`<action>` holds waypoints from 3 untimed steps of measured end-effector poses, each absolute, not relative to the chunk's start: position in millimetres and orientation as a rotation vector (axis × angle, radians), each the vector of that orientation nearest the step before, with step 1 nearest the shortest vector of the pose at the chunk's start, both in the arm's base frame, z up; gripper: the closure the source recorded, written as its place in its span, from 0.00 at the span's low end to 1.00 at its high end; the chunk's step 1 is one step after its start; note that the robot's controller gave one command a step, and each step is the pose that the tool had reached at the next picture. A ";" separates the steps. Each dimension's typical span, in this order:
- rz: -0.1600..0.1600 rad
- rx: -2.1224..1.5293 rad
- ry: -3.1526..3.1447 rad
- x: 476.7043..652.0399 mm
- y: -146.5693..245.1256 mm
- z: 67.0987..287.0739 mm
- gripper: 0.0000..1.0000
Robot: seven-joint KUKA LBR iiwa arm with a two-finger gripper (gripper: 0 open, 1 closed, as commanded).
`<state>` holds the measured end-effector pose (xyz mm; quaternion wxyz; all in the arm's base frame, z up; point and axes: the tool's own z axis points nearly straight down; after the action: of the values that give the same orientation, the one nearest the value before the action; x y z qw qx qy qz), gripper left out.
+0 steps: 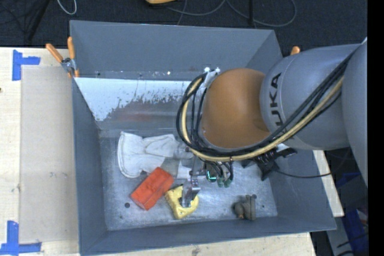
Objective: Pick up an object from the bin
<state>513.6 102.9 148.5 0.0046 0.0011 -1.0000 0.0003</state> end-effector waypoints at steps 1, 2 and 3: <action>0.000 -0.001 -3.139 515.5 102.5 152.1 0.00; -0.001 0.068 -3.146 516.7 103.8 139.1 0.00; -0.001 0.128 -3.145 516.3 105.1 126.0 0.00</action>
Offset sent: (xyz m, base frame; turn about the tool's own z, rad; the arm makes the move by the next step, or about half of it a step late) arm -0.0005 0.0037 -0.0785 -0.2092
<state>516.3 105.1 126.0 -0.0029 0.0408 -0.9992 -0.0002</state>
